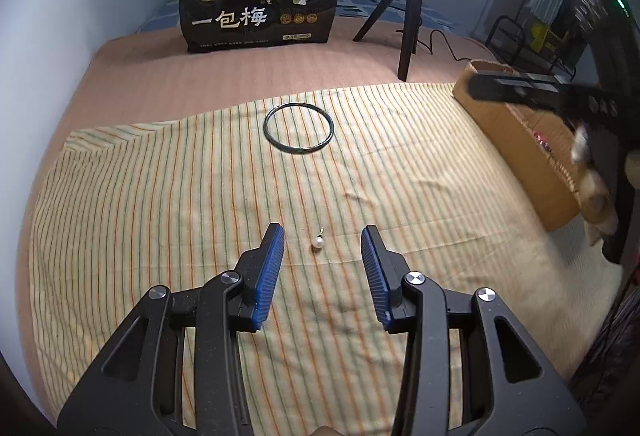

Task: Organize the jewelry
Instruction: 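Move left tool to the second pearl earring while right tool approaches the blue bangle, then close left tool on the earring while right tool grips the blue bangle rim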

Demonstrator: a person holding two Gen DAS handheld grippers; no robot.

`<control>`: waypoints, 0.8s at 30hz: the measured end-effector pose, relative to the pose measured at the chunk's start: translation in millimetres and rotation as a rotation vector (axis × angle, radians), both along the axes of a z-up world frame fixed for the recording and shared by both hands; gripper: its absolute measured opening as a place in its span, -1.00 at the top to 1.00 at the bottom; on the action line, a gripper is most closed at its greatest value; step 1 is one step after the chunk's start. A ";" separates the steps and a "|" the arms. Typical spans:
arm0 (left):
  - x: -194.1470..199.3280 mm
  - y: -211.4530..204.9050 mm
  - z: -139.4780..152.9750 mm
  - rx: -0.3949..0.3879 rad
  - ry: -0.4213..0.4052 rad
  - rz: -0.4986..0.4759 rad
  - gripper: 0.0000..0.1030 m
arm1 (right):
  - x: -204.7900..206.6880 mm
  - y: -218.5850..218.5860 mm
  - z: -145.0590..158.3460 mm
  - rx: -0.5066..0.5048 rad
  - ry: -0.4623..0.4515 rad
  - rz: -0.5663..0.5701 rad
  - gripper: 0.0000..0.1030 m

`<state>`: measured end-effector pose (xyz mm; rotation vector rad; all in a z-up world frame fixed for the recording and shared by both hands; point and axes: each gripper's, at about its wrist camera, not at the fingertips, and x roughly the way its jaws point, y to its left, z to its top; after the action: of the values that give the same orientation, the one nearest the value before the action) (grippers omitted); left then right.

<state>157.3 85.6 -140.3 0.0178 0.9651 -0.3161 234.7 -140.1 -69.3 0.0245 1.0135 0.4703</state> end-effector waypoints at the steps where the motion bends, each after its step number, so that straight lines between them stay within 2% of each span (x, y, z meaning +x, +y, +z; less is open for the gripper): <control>1: -0.9 0.2 -5.0 -0.004 -0.007 -0.001 0.22 | 1.6 5.4 -3.0 0.004 -0.005 0.004 -0.49; 4: -0.8 0.8 -16.3 -0.020 -0.020 0.003 0.22 | 9.2 20.5 -14.8 0.024 -0.018 0.006 -0.49; 7: 0.0 -2.9 -22.8 0.000 -0.045 -0.005 0.44 | 17.8 33.9 -30.1 0.028 -0.016 0.004 -0.49; 13: 6.2 -3.6 -35.8 -0.002 -0.040 -0.014 0.54 | 25.2 56.7 -59.6 -0.023 -0.022 0.041 -0.49; 16: 7.2 -4.4 -39.6 0.006 -0.044 -0.022 0.55 | 26.6 65.7 -68.1 -0.052 -0.035 0.070 -0.49; 19: 9.5 -4.3 -43.0 0.004 -0.038 -0.025 0.66 | 27.6 75.5 -73.0 -0.077 -0.053 0.109 -0.49; 21: 10.6 -4.5 -44.8 0.001 -0.036 -0.029 0.67 | 28.6 81.7 -75.9 -0.085 -0.061 0.129 -0.49; 24: 12.6 -5.8 -48.8 0.007 -0.030 -0.035 0.81 | 31.9 87.9 -80.3 -0.068 -0.057 0.141 -0.49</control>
<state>169.9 79.8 -189.1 0.0460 0.9366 -0.3439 266.7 -52.2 -149.6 -0.1210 0.9787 0.5613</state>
